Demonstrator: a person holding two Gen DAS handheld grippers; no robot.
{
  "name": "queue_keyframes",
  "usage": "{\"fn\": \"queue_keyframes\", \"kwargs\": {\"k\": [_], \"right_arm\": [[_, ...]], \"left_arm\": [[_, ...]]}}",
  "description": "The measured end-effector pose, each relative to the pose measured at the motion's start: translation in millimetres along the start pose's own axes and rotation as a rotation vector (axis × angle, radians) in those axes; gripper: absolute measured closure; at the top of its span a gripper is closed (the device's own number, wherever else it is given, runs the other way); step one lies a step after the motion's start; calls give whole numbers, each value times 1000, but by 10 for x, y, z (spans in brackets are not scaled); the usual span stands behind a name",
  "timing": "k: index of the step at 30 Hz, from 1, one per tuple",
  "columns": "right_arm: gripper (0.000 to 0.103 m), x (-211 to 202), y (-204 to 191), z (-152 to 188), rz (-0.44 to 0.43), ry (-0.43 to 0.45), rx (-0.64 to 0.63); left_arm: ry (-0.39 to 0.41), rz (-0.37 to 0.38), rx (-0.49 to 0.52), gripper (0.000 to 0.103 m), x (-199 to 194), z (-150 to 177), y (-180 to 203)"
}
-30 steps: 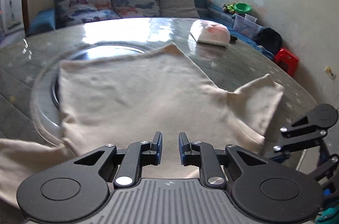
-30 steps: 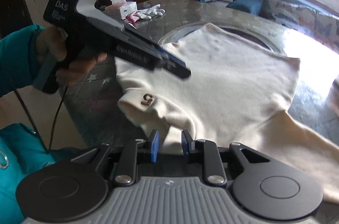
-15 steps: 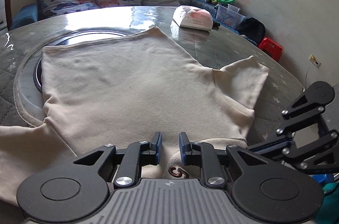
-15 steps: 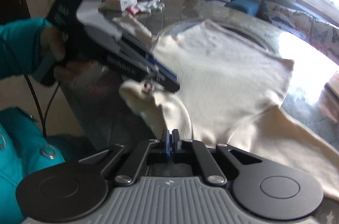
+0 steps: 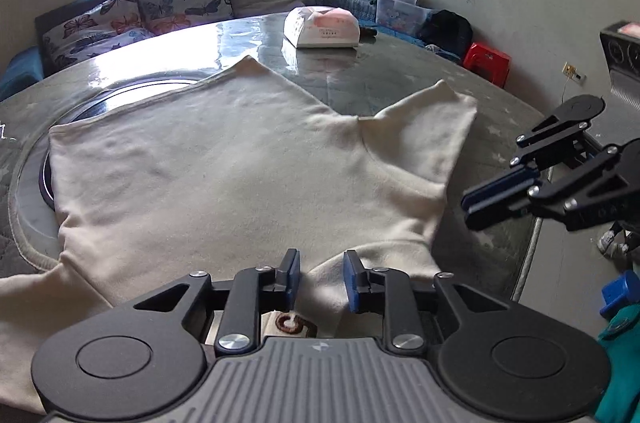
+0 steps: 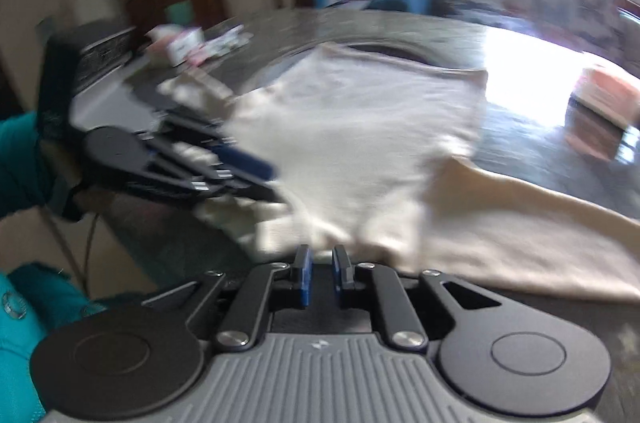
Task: Fold clothes
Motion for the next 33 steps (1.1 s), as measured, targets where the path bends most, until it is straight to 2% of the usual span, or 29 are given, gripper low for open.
{"fn": "queue_keyframes", "kwargs": {"k": [2,3,4,13,19,24,27,30,33], "right_arm": [[81,-100,218,4,44,25,71],[71,-146,343,10,77,38,94],[67,-193,467,17,110,52,118],[62,-503,1799,316,470,110,389],[62,-554,2288,436,550,147,523],[62,-469,2367,468,564,161,562],[65,-451,2389,454,581,175,558],[90,-442,2386,438,589,186,549],[98,-501,2374,404,569,220,560]], "left_arm": [[21,6,12,75,-34,-112,32],[31,9,18,72,-51,-168,49],[40,14,20,70,-57,-222,77],[38,41,-45,68,181,-341,216],[19,49,-70,66,310,-327,286],[9,57,-68,65,370,-331,357],[5,61,-60,65,388,-334,393],[0,58,-56,65,406,-336,407],[2,53,-62,65,400,-355,400]]}}
Point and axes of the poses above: each gripper's, at about its wrist camera, not at the fingertips, and x roughly the way its jaws point, y to its right, z to its underside, the point moved 9 cm from there along x, roughly the way its jaws point
